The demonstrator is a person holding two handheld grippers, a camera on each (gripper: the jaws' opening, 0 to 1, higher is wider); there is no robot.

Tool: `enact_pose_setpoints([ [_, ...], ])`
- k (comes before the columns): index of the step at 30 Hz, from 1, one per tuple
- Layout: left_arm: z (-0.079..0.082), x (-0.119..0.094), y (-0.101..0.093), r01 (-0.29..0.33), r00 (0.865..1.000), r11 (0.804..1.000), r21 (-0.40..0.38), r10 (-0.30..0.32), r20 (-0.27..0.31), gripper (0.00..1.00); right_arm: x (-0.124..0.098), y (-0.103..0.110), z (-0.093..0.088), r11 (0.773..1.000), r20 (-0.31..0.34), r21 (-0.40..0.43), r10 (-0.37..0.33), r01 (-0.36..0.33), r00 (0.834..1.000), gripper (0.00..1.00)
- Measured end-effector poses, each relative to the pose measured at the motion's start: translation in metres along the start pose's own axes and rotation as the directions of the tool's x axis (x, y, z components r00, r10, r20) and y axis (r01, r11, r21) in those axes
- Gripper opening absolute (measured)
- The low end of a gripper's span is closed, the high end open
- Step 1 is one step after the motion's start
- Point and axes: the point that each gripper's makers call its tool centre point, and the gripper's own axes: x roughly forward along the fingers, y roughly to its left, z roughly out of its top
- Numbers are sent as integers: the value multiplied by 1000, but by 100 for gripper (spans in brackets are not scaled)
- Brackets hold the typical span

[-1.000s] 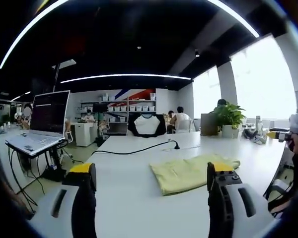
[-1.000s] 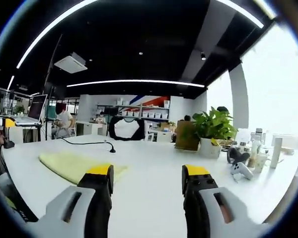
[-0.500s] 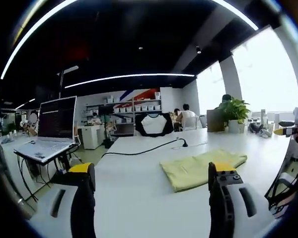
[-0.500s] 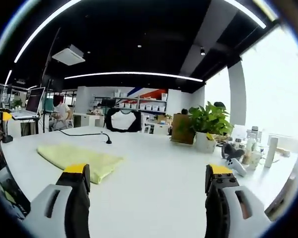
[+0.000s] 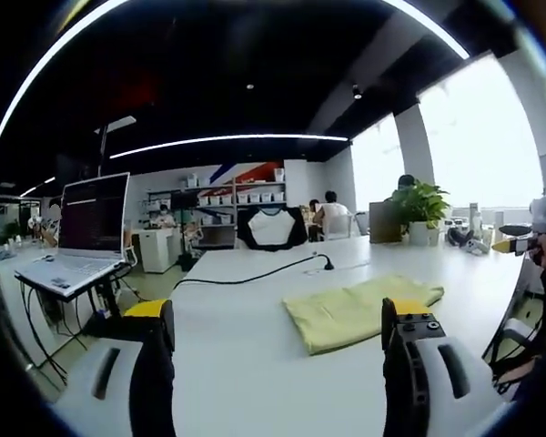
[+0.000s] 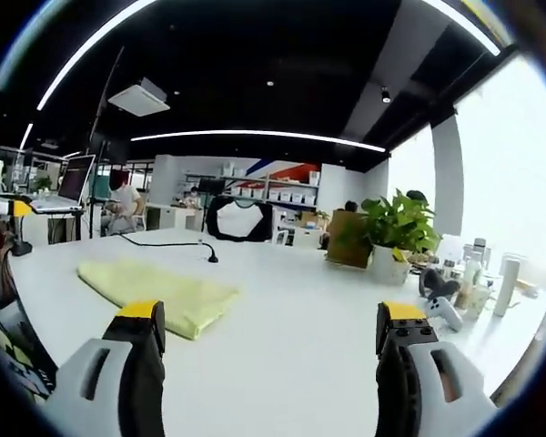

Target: Fold the garment on the visible template until the final outline fits inside the template.

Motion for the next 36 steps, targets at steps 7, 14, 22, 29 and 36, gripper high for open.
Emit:
enact_pose_setpoints([
  [7,-2,-1,-3,-4,1000,1000,13,4,-2,100,1,-4,0,1000,14,-21,-23,23,1000,99],
  [14,3,-2,-8,3,1000,1000,27,-3,13,100,1,-5,-3,1000,7,1,-10,10,1000,99],
  [22,11,2,-5,-6,999,1000,26,5,35,100,1,-12,5,999,23,-11,-48,48,999,99],
  [29,10,5,-11,-9,1000,999,35,8,24,100,4,-9,6,997,54,-65,-30,33,998,99],
  [36,13,3,-14,0,1000,999,49,-1,23,100,1,-20,7,997,59,-55,-55,58,997,99],
])
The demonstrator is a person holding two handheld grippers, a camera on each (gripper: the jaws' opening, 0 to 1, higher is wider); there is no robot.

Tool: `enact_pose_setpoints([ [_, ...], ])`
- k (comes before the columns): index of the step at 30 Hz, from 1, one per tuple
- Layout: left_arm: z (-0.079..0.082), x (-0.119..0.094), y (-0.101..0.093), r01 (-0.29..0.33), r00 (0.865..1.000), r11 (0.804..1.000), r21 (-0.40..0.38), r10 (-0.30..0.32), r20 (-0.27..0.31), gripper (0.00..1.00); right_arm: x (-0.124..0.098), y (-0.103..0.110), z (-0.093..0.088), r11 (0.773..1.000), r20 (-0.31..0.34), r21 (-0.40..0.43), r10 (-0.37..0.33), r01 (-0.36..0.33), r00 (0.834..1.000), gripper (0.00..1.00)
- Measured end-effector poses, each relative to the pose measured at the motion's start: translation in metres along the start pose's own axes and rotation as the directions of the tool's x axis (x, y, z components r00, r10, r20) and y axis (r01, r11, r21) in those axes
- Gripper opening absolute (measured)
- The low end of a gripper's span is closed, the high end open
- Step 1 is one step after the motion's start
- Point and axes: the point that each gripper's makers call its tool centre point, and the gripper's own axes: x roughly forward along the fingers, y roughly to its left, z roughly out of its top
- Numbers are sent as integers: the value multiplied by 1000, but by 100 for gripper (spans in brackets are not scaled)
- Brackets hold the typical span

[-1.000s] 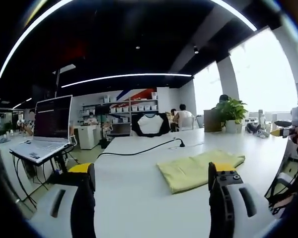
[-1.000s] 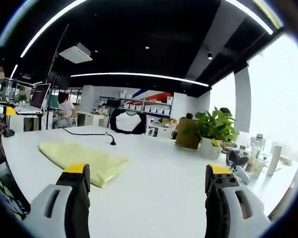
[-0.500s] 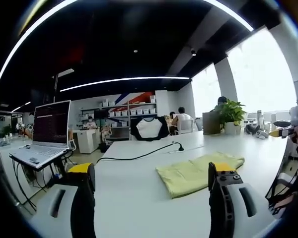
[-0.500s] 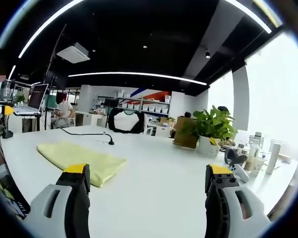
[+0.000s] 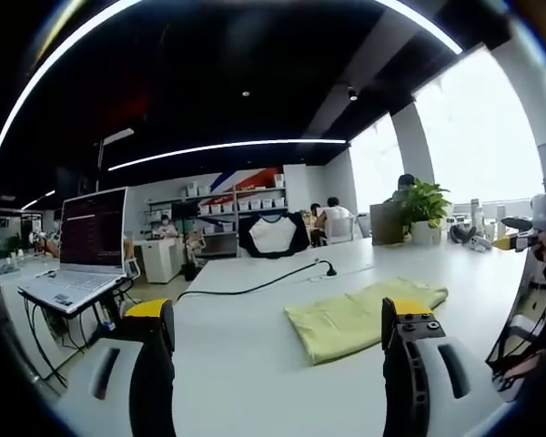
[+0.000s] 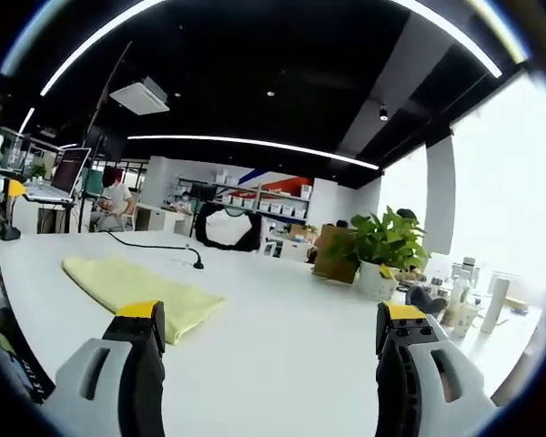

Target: Fold the garment on the visible template until the final outline fits inside the template.

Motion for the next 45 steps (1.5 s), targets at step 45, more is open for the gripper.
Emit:
enact_pose_setpoints([
  [45,15,-2,6,42,994,999,-3,-41,99,100,-6,-3,-4,1000,-2,5,-12,12,1000,99],
])
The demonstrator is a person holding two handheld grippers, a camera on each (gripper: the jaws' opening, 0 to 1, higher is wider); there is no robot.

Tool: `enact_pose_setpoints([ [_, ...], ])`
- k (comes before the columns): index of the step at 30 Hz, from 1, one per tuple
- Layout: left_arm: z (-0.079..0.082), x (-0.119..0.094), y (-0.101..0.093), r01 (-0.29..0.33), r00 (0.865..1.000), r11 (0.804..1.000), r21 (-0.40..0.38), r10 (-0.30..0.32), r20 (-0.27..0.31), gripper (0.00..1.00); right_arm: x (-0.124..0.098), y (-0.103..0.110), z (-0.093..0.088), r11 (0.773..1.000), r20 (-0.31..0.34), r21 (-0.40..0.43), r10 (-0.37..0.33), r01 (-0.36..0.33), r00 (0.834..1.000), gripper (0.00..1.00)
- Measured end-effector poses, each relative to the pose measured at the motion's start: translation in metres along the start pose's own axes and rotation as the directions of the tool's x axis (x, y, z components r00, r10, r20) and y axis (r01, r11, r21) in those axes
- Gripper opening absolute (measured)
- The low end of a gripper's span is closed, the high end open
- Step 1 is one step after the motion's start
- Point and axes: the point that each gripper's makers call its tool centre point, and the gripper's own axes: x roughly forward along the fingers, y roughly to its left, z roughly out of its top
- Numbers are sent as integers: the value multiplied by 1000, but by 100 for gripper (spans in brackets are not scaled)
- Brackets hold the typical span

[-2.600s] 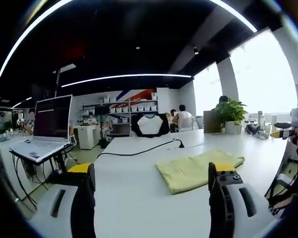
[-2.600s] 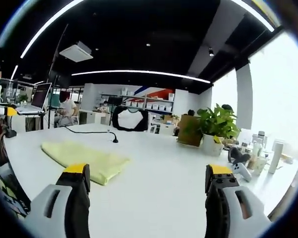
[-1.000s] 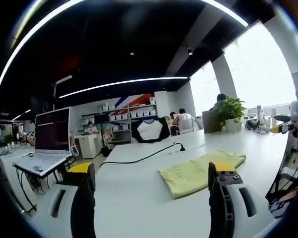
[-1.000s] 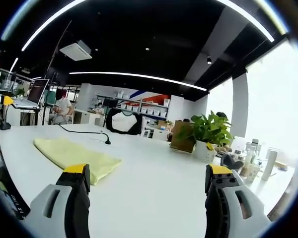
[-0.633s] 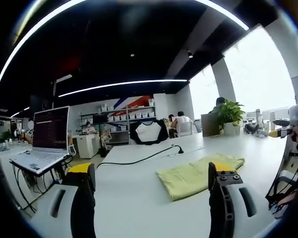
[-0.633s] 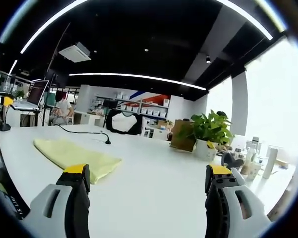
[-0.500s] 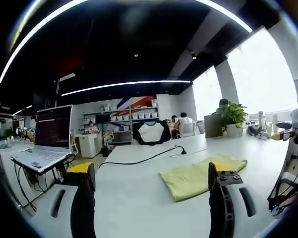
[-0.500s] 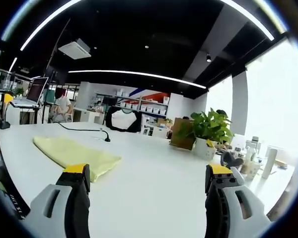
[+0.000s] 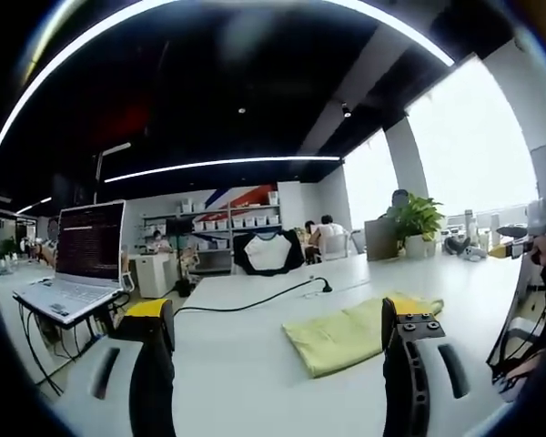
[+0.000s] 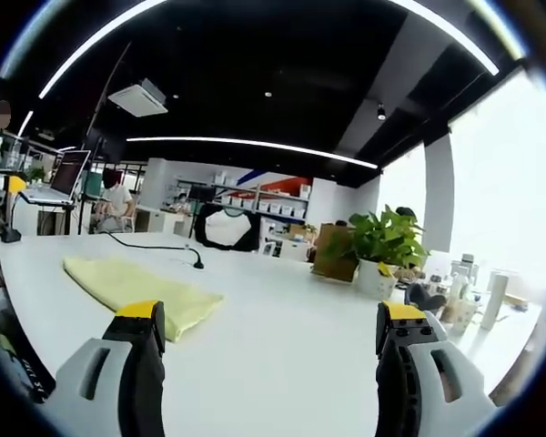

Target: Fold the garment on the visible template until the final outline fits inside the template.

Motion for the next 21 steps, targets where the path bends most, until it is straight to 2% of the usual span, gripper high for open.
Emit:
enact_pose_setpoints([
  [3,2,0,-2,13,1000,1000,-7,-13,10,100,-2,-3,0,1000,0,-2,-9,9,1000,99],
  [11,-2,2,-2,21,1000,1000,-4,-21,-5,100,-6,-6,0,1000,-2,-6,-25,25,1000,99],
  [16,-4,1,-2,21,1000,1000,-12,-21,-11,100,-4,-2,-3,1000,-11,-3,-7,7,1000,99],
  [21,-4,0,-2,23,1000,1000,-10,-23,-11,100,-5,-4,-1,1000,-6,-5,-17,17,1000,99],
])
